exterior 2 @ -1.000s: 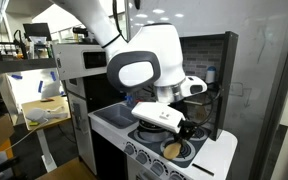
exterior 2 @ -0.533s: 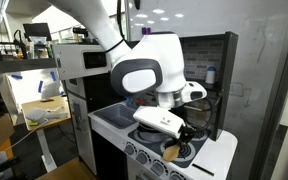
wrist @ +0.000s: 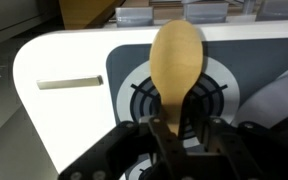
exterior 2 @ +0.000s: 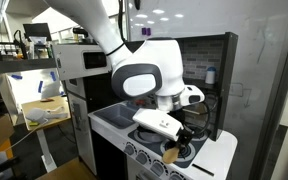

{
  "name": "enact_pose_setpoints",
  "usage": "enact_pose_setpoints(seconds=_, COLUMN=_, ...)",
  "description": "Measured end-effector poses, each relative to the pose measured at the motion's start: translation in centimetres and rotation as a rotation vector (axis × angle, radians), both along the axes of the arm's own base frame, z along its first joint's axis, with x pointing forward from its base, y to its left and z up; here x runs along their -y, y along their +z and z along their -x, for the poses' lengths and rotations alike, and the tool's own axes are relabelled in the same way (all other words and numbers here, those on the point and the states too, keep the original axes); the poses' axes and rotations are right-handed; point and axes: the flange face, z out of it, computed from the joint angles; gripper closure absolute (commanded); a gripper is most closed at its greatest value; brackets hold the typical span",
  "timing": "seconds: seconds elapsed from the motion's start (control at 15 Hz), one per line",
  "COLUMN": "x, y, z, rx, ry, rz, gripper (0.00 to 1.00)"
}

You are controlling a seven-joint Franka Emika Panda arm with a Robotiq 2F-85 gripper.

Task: Remove the wooden spoon from the sink and put it on the stove

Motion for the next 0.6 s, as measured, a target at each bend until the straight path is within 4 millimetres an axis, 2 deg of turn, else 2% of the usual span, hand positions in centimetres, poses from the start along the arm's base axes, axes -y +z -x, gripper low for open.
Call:
enact_pose_setpoints(seconds=0.33, x=-0.24, y=0.00, z=-0.15, rx=0.001, ry=0.002, rz=-0.002, gripper=0.01)
enact_pose_setpoints(seconds=0.6, x=-0.17, y=0.42, z=-0.24, rx=0.009, ry=0.000, rz=0.001, gripper=0.00)
